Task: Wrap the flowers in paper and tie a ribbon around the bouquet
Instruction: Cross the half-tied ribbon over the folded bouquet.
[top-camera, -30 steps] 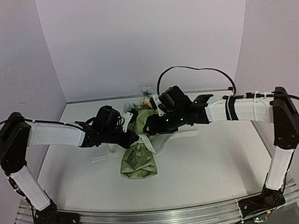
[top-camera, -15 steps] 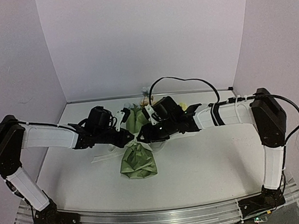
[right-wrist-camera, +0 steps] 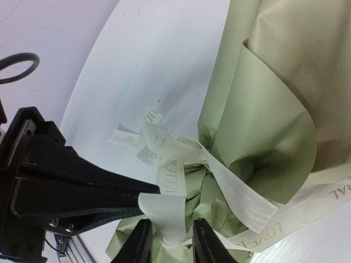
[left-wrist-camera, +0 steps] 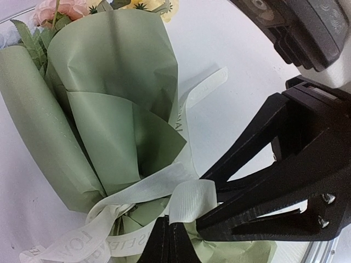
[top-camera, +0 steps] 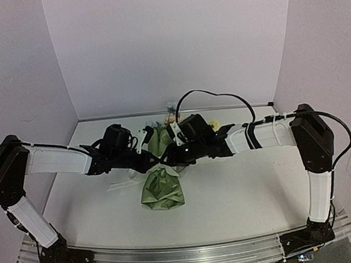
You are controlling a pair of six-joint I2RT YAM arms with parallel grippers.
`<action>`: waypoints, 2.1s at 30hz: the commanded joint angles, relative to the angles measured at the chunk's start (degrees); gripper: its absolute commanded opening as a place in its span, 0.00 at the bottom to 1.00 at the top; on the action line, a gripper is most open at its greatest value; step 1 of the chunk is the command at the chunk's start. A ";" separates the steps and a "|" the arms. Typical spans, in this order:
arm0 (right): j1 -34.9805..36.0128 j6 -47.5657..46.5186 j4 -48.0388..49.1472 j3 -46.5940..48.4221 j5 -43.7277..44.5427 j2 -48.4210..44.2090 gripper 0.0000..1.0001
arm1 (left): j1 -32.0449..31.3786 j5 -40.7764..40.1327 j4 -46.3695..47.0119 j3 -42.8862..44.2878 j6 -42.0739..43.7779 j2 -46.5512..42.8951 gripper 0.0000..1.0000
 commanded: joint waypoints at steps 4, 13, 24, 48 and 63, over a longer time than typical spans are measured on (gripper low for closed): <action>0.03 1.42 2.15 -1.12 2.16 -0.48 0.25 | 0.55 2.64 2.19 0.52 -0.77 -1.30 0.00; 0.24 4.78 -2.20 -2.00 3.09 -2.18 0.00 | 1.71 4.23 -1.24 2.24 -3.42 -0.91 0.06; 1.51 8.17 -6.82 -2.56 1.31 -2.68 0.00 | 6.04 7.75 -4.33 5.25 -7.17 -3.91 0.35; 1.06 11.59 -9.86 1.31 -1.35 0.76 0.00 | 5.91 3.85 -24.94 22.53 10.71 12.78 0.43; -0.30 12.61 -9.86 0.58 -2.40 1.94 0.00 | 5.91 11.68 -30.32 27.29 14.64 17.84 0.45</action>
